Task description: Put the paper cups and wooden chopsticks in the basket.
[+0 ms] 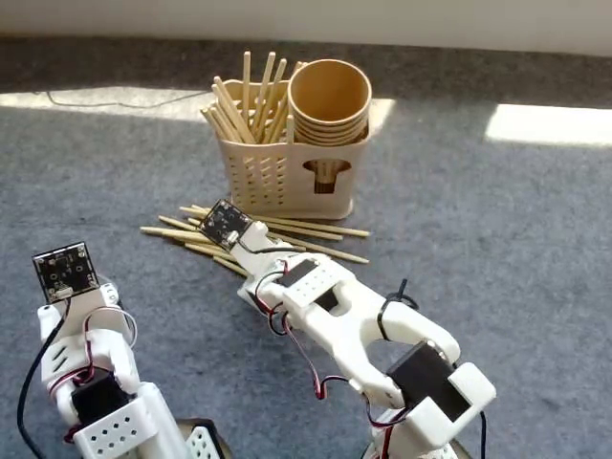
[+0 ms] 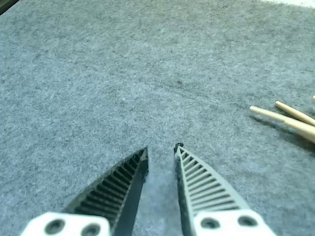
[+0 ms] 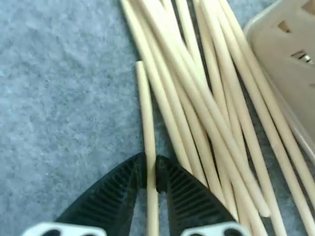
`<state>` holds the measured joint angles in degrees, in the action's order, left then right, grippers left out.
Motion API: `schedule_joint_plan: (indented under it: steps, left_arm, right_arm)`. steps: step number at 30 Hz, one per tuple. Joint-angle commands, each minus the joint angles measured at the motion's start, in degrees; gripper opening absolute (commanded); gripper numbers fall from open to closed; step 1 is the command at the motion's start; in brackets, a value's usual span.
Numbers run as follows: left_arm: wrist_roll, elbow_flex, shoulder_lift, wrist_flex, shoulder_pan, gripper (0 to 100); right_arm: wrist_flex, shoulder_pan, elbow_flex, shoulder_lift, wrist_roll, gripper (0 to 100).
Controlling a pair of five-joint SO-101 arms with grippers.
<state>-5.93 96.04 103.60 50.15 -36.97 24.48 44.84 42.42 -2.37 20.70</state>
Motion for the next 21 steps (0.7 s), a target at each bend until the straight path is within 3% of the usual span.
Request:
schedule_joint_plan:
  steps: [1, 21]
  left_arm:
    - [-0.5, 1.1, 0.3, -0.4, 1.1, 9]
    - [-0.5, 1.1, 0.3, -0.4, 1.1, 9]
  right_arm:
    - [4.4, 0.6, -0.1, 0.7, 2.4, 0.5]
    - [9.0, 0.6, 7.6, 27.3, 2.3, 0.5]
